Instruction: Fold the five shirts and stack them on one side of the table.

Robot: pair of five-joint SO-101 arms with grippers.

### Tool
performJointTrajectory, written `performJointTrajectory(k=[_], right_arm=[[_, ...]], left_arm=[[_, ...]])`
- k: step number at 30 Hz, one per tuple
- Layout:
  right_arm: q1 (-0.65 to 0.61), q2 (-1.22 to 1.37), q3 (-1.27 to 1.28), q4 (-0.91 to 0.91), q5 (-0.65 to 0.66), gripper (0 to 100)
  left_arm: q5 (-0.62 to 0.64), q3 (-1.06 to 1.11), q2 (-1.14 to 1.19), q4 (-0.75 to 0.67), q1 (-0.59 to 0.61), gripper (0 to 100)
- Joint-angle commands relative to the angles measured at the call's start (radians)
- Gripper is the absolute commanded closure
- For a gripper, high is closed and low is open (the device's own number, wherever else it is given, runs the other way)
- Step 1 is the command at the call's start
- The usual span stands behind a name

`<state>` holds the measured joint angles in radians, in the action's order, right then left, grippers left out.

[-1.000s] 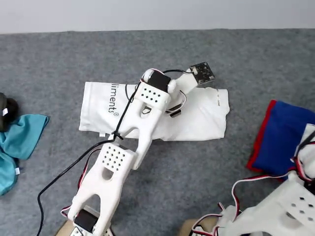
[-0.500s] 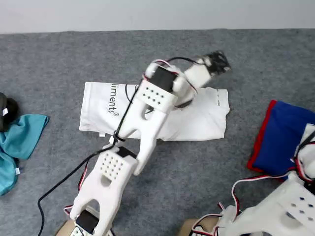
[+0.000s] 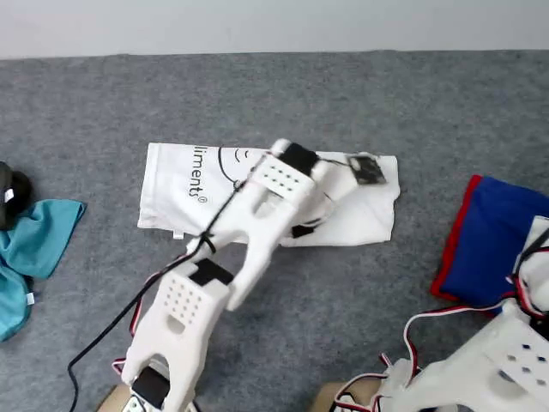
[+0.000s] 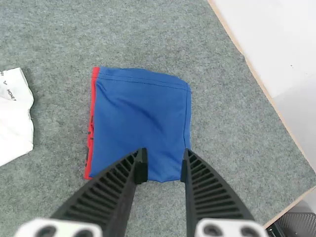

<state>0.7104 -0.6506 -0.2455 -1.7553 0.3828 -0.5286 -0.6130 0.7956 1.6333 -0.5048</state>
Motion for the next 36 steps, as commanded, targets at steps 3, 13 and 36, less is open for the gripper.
performJointTrajectory(k=[3,13,36], right_arm=[[0.004,-0.005,0.000,-0.041,0.008,87.7],[0.002,-0.016,0.048,-0.039,0.008,87.7],[-0.156,-0.005,0.054,-0.039,0.008,87.7]], left_arm=[[-0.041,-0.004,0.057,-0.058,0.061,99],[-0.040,-0.223,0.057,0.031,0.044,99],[0.328,-0.038,-0.262,0.120,0.376,99]])
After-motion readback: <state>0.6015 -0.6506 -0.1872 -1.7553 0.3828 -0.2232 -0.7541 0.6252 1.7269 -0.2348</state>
